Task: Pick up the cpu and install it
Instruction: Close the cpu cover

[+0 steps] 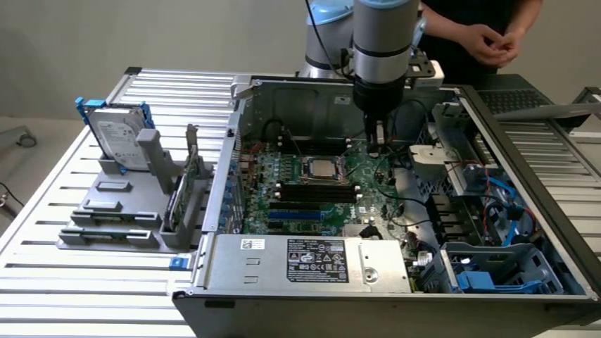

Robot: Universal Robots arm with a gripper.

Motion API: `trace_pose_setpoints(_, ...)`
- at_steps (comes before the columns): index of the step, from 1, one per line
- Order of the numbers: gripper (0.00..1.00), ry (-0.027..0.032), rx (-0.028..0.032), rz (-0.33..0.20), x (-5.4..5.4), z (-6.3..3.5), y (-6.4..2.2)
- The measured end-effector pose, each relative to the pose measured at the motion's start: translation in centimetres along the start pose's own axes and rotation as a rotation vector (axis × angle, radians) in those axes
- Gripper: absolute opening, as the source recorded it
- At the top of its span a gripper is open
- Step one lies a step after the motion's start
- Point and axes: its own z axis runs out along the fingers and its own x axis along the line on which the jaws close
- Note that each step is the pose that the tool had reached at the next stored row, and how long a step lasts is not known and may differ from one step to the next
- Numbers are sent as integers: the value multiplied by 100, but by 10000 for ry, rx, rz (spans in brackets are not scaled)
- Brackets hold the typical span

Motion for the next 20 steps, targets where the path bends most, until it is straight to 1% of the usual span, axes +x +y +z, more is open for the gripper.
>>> trace_pose_setpoints(2, 11, -3, 104, 12, 1, -7, 3)
trace_pose_setpoints(3, 11, -3, 141, 16, 2, -16, 4)
trace_pose_setpoints(8, 11, -9, 267, 31, 9, -76, 15)
trace_pose_setpoints(9, 11, -10, 282, 33, 10, -84, 16)
trace_pose_setpoints(11, 11, -7, 283, 27, 12, -99, 23)
trace_pose_setpoints(18, 11, 22, 278, -51, 13, -99, 40)
trace_pose_setpoints(20, 11, 34, 235, -102, 12, -96, 41)
